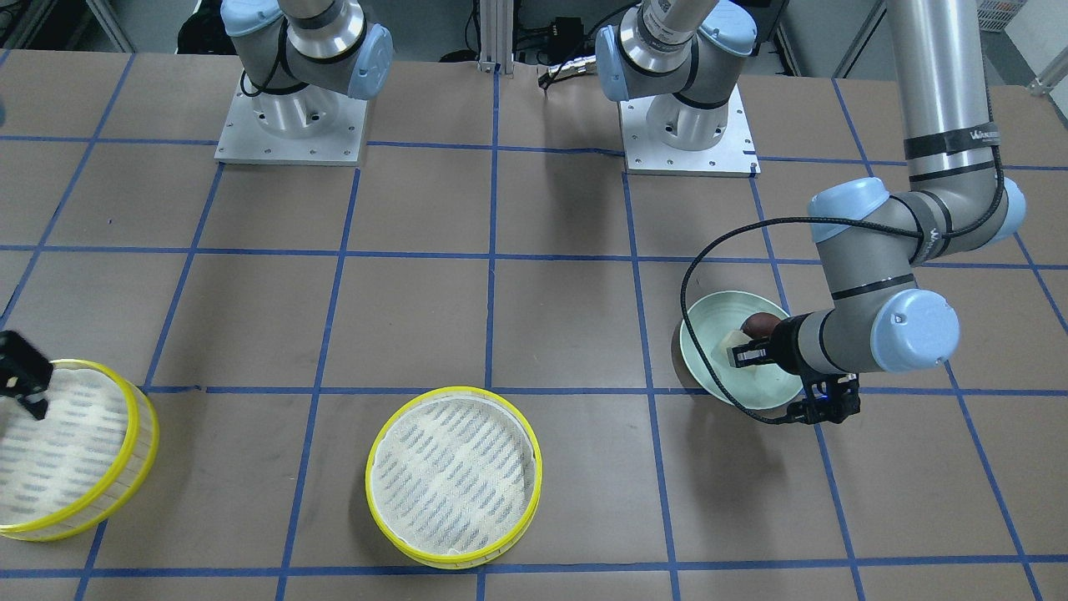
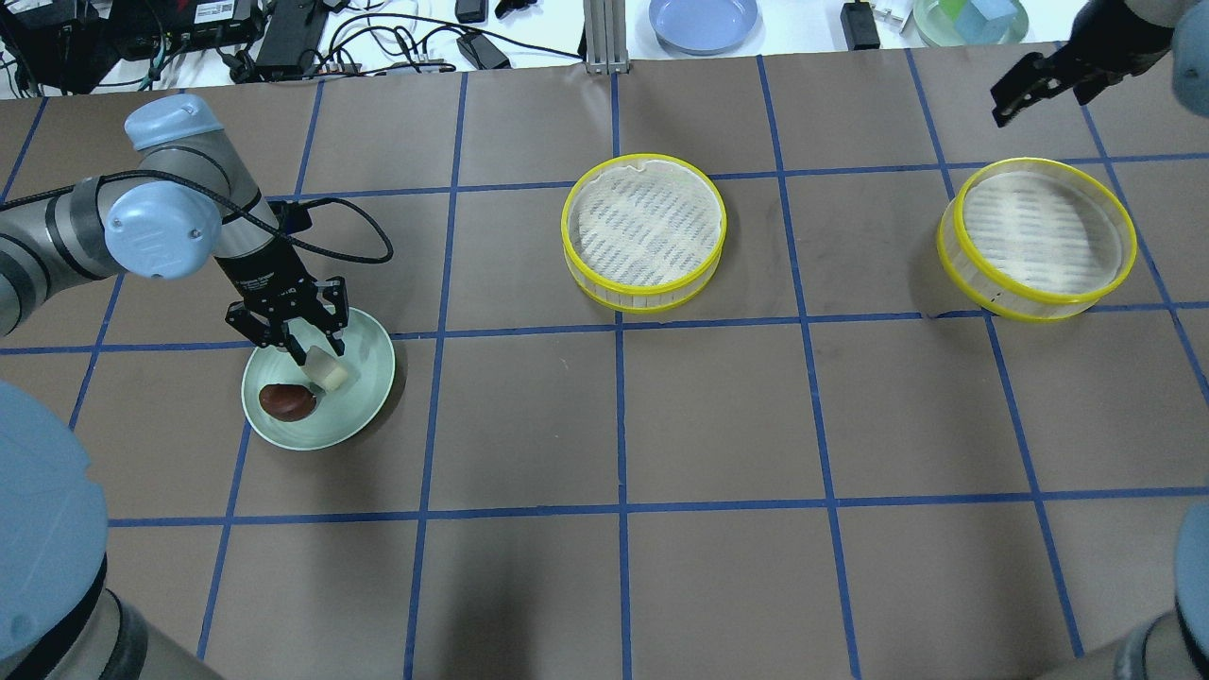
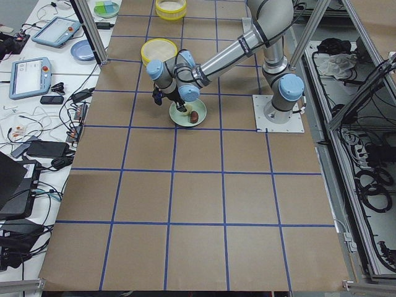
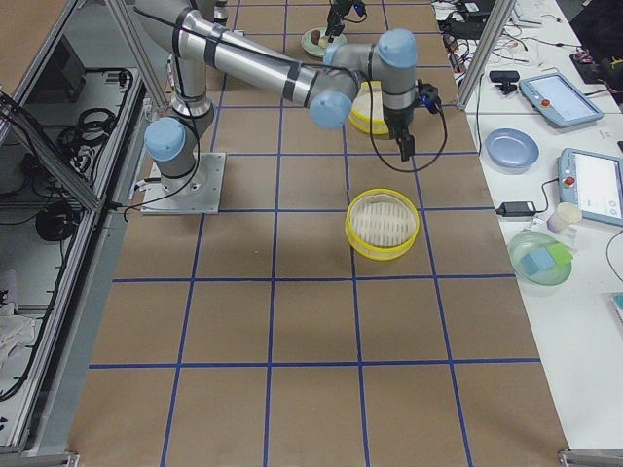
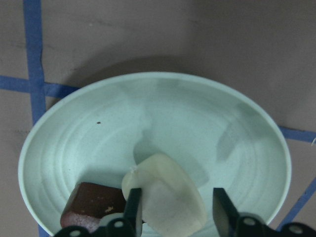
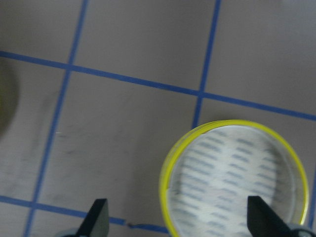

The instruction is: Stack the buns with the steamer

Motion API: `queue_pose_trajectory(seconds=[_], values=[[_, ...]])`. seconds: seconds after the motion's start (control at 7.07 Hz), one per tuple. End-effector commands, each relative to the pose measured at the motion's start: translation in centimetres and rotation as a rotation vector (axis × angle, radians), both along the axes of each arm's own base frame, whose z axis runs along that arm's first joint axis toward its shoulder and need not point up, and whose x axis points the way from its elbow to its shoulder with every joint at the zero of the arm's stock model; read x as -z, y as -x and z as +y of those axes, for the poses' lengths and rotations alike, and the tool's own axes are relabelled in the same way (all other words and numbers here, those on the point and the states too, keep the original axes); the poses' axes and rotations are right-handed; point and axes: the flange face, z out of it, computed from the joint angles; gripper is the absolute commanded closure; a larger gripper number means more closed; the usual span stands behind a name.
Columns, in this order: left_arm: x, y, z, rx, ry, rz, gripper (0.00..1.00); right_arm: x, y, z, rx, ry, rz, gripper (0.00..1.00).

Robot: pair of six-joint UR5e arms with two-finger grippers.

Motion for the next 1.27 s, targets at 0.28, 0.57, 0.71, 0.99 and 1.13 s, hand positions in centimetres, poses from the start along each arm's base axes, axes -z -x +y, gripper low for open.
queue_pose_trajectory(seconds=[0.28,0.57,0.71,0.99,1.13], values=[[-0.9,-0.4,-0.9,0.013,0.038,-0.007,1.0,9.8,10.6,-3.0,-0.011,-0.061,0.113,0.0],[-6.0,-0.2,-2.4,-0.048,0.15,-0.044,1.0,13.0,14.1,-1.9,0.042,-0.104,0.085,0.08],[-9.1,0.7,-3.7,-0.094,0.217,-0.023,1.0,13.3,14.1,-1.8,0.048,-0.114,0.086,0.14],[-13.0,6.9,-5.6,-0.114,0.355,0.055,1.0,16.1,13.7,-0.9,0.077,-0.173,0.047,0.26],[-14.2,11.7,-6.5,-0.179,0.448,0.146,1.0,15.9,13.7,-0.8,0.072,-0.172,0.045,0.33]])
